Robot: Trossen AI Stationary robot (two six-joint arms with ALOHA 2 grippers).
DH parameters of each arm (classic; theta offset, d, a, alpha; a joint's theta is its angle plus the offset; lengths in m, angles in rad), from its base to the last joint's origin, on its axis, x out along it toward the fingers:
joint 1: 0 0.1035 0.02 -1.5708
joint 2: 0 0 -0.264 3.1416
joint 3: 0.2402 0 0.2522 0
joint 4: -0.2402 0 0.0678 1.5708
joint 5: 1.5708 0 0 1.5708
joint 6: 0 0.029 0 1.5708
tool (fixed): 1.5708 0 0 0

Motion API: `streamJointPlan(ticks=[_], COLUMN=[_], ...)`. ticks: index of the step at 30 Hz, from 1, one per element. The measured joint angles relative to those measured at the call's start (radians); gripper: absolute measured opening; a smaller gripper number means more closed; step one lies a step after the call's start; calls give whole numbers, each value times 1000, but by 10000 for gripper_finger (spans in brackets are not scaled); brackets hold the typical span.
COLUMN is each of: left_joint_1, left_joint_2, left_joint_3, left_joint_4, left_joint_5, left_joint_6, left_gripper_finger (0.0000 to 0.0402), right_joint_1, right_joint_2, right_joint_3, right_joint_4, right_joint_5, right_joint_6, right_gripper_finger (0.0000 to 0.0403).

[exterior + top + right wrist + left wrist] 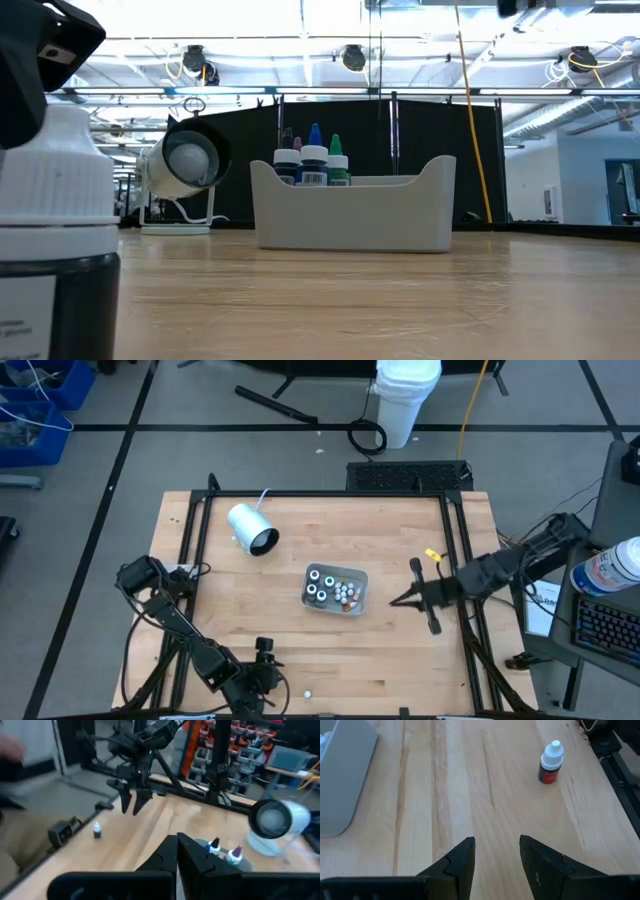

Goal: Pick & Place food coloring
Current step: Put the small black food coloring bottle into the gray bin

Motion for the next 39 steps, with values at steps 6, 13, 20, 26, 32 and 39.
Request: streamJointPlan(ticks=[6, 13, 20, 26, 32, 39], left_joint_1=[9, 62, 95, 127, 146, 149], left_joint_2=[0, 0, 0, 0, 0, 0], left_joint_3=[0, 0, 0, 15, 148, 395], left_joint_4=[1, 2, 108, 227, 142, -217], left_joint_5=[-36, -36, 162, 282, 360, 334], left_joint_6=[-23, -115, -95, -155, -115, 53], left_gripper_finger=[161, 161, 161, 161, 161, 161], right_joint_1=[-188, -245, -255, -256, -255, -255], right_joint_2=[-136, -136, -163, -168, -167, -167], right_joint_3=[-241, -501, -614, -614, -615, -616], right_joint_4=[268, 651, 879, 845, 831, 825], right_joint_5=[-282, -309, -311, -309, -308, -306], right_joint_6=[55, 154, 196, 154, 154, 144], right_gripper_finger=[1, 1, 1, 0, 0, 0])
